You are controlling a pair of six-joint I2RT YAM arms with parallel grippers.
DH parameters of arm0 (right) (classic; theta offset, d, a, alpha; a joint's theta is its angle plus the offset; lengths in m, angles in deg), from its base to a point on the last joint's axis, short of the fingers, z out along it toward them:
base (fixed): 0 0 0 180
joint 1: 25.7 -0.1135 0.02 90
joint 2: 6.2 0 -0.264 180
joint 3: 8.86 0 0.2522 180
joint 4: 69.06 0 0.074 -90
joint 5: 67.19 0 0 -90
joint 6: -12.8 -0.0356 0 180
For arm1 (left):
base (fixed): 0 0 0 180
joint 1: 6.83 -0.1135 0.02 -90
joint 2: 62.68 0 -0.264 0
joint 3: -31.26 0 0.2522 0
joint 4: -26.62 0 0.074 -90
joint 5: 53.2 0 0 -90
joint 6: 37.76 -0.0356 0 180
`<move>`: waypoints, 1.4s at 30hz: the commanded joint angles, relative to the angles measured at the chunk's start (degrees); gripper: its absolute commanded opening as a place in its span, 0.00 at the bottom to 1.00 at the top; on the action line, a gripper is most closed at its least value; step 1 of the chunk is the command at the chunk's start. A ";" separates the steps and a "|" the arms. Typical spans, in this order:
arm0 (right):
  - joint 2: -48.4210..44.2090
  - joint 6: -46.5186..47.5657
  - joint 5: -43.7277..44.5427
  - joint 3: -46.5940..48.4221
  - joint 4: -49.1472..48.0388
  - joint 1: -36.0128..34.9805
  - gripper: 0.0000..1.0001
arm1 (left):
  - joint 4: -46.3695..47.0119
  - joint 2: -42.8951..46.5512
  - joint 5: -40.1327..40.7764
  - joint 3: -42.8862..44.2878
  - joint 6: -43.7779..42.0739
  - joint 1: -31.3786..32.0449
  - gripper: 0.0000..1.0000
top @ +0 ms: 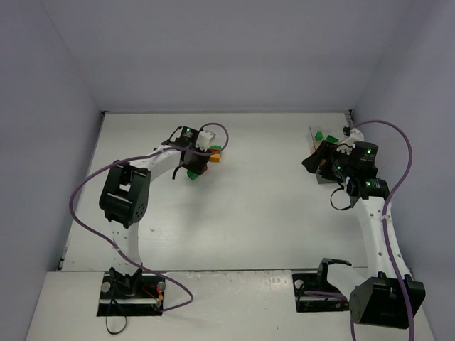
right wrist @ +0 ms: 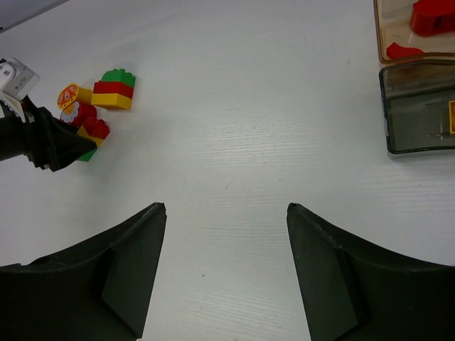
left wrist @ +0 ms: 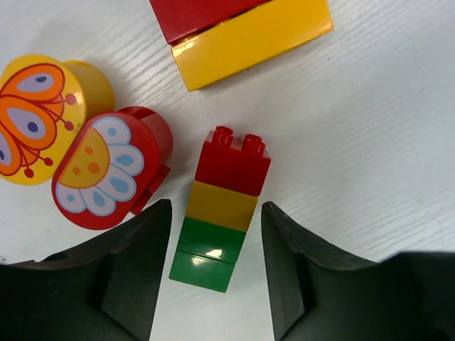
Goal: Sort the legos into containers by color
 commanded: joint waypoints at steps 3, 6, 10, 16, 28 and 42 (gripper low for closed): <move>-0.12 0.25 -2.74 0.00 -3.53 -0.85 0.66 | 0.00 0.62 -1.91 2.60 -1.65 0.26 0.34; 0.59 0.34 -4.06 0.35 -3.62 -1.12 0.66 | 0.27 1.49 -2.79 2.33 -2.27 0.17 0.28; 0.68 0.25 -4.68 0.62 -3.79 -1.47 0.66 | 0.44 2.02 -3.06 1.89 -3.06 0.26 0.35; 0.41 0.34 -5.38 0.26 -3.97 -1.91 0.66 | -0.87 0.27 -1.91 2.86 -3.06 0.17 0.52; -0.99 -0.62 -6.96 -0.62 -3.88 -2.61 0.66 | 1.23 2.18 -3.67 1.81 -2.53 0.35 0.19; 4.53 -11.78 -10.67 5.18 -8.09 -15.78 0.81 | 15.47 31.10 -14.83 -16.03 -4.29 9.48 0.14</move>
